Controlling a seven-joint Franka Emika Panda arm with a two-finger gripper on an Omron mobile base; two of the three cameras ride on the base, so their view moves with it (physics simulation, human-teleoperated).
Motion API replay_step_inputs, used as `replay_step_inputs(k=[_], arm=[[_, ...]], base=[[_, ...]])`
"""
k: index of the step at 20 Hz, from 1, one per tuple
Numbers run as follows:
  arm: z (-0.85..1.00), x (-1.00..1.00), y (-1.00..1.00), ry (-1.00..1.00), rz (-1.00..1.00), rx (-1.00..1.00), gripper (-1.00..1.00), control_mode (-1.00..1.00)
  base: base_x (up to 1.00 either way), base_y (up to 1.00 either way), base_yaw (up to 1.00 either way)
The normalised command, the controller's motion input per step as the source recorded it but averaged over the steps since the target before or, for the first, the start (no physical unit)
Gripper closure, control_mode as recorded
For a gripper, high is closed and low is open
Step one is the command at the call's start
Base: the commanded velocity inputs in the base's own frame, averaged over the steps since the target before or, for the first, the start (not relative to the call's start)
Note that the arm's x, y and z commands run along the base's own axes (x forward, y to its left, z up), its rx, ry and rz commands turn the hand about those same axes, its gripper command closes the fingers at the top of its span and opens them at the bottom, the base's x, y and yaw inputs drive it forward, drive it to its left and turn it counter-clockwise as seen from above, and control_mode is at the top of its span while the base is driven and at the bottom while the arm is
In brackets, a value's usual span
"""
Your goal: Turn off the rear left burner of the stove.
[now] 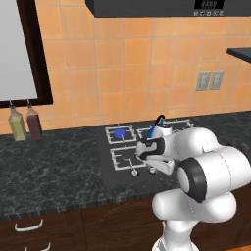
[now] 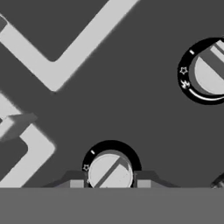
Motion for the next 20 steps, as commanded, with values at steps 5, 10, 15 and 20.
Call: replay_step_inputs(k=[5, 10, 15, 20], arm=[[0.0, 0.0, -0.01, 0.31, -0.6, 0.15, 1.0, -1.0], [0.0, 0.0, 0.0, 0.34, -0.79, 0.07, 1.0, -1.0], [0.0, 0.0, 0.15, 0.34, -0.87, 0.02, 1.0, -1.0], [0.0, 0.0, 0.25, 0.35, -0.89, 0.0, 1.0, -1.0]], base=[[0.0, 0.0, 0.0], [0.0, 0.0, 0.0], [0.0, 0.0, 0.0], [0.0, 0.0, 0.0]])
